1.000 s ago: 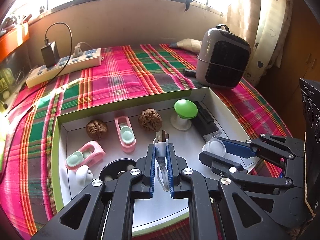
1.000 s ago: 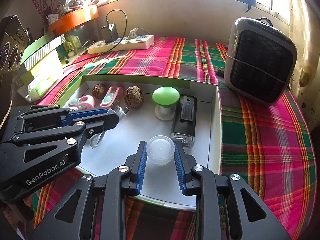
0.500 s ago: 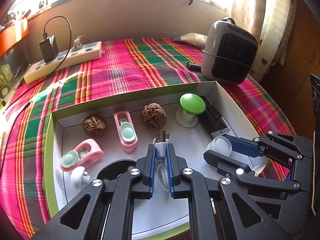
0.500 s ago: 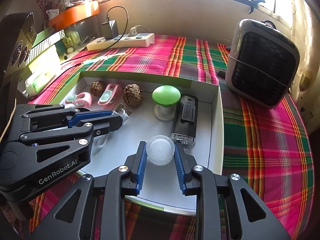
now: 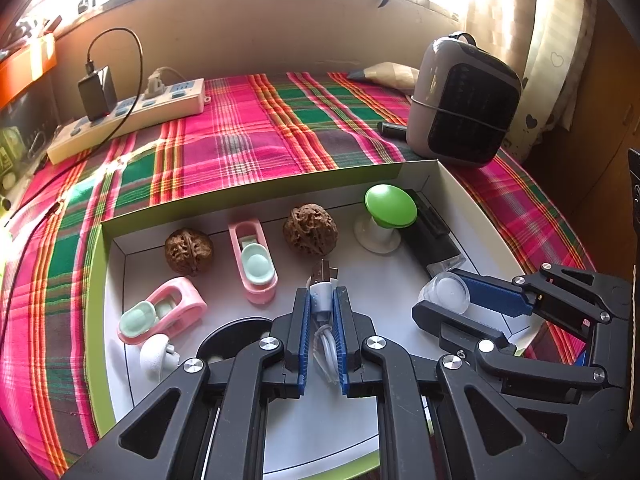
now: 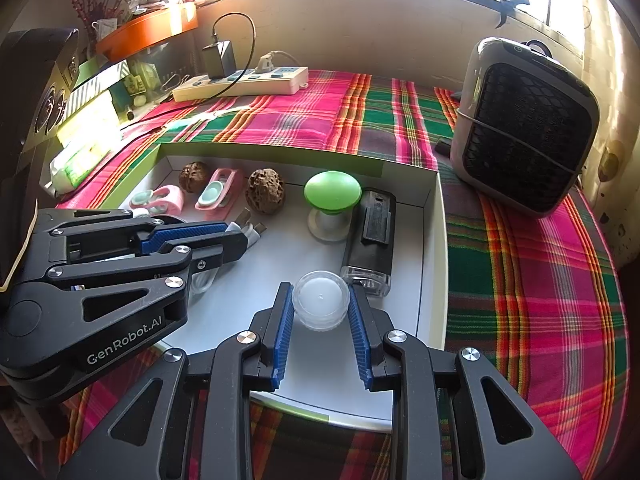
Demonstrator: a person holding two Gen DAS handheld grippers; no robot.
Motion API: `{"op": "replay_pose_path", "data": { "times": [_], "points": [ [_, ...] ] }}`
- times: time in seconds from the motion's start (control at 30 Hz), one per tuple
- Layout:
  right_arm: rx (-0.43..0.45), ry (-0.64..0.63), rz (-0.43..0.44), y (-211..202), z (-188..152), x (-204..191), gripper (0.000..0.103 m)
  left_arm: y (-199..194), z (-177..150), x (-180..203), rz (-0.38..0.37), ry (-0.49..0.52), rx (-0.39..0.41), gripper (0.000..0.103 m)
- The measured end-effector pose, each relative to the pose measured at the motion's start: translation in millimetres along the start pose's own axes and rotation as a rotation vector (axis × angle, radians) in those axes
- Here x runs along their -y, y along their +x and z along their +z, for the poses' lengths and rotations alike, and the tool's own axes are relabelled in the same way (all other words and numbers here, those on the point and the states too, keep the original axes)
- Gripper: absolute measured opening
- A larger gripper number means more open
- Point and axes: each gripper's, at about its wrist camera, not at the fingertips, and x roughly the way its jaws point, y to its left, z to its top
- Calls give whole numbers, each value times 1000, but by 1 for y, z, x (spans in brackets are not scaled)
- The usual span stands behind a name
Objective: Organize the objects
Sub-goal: 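Lower and open the left tool to release the cable while the right tool releases the cup in the tray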
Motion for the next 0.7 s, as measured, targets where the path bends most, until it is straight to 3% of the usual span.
{"op": "replay_pose_path", "data": {
  "times": [0.47, 0.6, 0.7],
  "points": [
    [-3, 23, 0, 0, -1, 1, 29, -6, -4, 1, 22, -11, -2, 17],
    [1, 28, 2, -2, -1, 1, 41, -12, -6, 1, 32, -18, 5, 21],
    [4, 25, 0, -5, -2, 0, 41, -17, -7, 1, 39, -19, 14, 21]
  ]
}}
